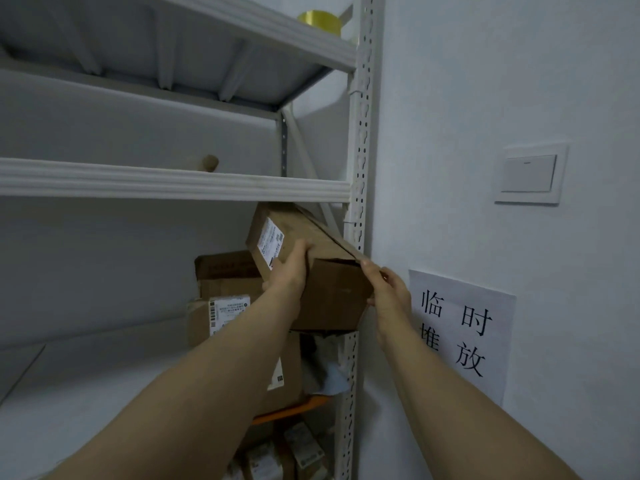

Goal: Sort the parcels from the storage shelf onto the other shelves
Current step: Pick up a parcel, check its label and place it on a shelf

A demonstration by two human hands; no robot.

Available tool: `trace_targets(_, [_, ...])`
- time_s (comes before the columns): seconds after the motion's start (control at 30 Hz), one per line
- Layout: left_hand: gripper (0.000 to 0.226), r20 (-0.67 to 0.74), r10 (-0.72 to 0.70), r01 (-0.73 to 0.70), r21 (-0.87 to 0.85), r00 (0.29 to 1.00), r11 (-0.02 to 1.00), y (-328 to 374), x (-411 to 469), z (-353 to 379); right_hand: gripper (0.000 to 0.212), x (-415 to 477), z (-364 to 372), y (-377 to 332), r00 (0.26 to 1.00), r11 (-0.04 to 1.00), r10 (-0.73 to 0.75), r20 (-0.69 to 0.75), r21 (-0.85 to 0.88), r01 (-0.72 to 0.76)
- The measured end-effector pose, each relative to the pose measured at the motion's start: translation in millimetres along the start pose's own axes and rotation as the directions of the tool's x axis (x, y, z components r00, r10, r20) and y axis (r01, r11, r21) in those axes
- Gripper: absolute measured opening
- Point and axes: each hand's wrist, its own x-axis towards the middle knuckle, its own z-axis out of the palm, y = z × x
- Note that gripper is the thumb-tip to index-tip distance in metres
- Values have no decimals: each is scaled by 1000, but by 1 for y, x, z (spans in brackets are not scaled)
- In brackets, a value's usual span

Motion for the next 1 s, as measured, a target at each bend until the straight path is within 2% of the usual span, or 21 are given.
trace_targets(0.07, [116,15,9,-8,-47,1000,999,21,-18,-11,27,4,13,-9,998,999,-14,55,36,12])
trace_targets(0.13, [99,31,46,-42,-105,998,994,40,-38,-24,20,6,31,-15,994,997,-24,109,71,16])
trace_targets(0.23, [82,93,90,-70,-199,992,977,56,-40,-43,35,9,60,-14,980,989,-7,198,146,-22])
trace_targets(0.37, [91,61,79,-63,-230,995,971,62,-22,-65,58,12,93,-3,969,987,2,248,154,-41])
trace_targets(0.47, [88,48,67,-54,-234,997,971,64,-13,-82,60,14,112,7,965,988,-7,263,151,-34])
trace_targets(0.6, [104,26,69,-60,-240,997,969,59,16,-102,59,13,133,16,964,986,-13,265,166,-33])
trace_targets(0.7, [115,-32,56,-61,-206,998,977,51,36,-114,66,12,141,27,957,993,-5,290,118,-31])
trace_targets(0.87, [93,-169,75,-100,-142,983,985,45,14,-118,66,7,147,49,961,994,82,265,43,-97])
trace_targets(0.93, [87,-197,80,-109,-144,977,983,43,10,-118,73,4,148,52,961,994,80,266,57,-98])
trace_targets(1.0, [83,-230,84,-117,-134,970,984,42,12,-120,89,0,148,52,961,992,92,261,60,-112])
